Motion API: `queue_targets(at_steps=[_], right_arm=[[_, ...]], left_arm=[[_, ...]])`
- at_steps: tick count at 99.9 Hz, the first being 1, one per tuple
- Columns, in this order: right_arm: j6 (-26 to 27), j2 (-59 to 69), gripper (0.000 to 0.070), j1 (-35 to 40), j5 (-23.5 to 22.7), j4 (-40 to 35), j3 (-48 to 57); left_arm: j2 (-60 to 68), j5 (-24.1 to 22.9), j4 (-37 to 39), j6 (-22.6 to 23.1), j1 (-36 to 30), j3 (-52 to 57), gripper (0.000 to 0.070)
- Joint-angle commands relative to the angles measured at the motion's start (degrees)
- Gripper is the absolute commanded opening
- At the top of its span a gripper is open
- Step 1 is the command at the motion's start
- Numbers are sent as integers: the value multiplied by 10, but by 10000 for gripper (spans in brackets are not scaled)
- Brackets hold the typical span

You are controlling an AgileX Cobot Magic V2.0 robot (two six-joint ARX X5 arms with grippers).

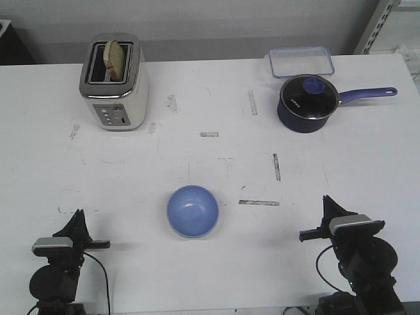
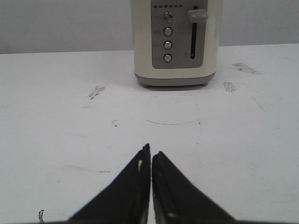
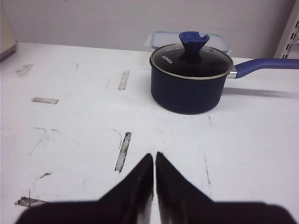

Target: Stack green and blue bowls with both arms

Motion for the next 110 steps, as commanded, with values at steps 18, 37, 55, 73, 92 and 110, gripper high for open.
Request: queue_targets(at_steps=[18, 37, 55, 73, 92, 110], right_arm=[[-3, -1, 0, 1, 0, 7, 4], [-7, -11, 0, -26, 0, 72, -27], [0, -51, 0, -78, -11, 154, -121], [0, -132, 0, -108, -17, 171, -205], [6, -176, 0, -109, -23, 226, -284], [17, -176, 0, -107, -31, 235, -292]], left_arm=[[-1, 0, 6, -1, 0, -12, 1], [-1, 0, 7, -1, 0, -12, 1], [-1, 0, 6, -1, 0, -12, 1], [-1, 0, 6, -1, 0, -12, 1], [-1, 0, 6, -1, 0, -12, 1], [-1, 0, 6, -1, 0, -12, 1]])
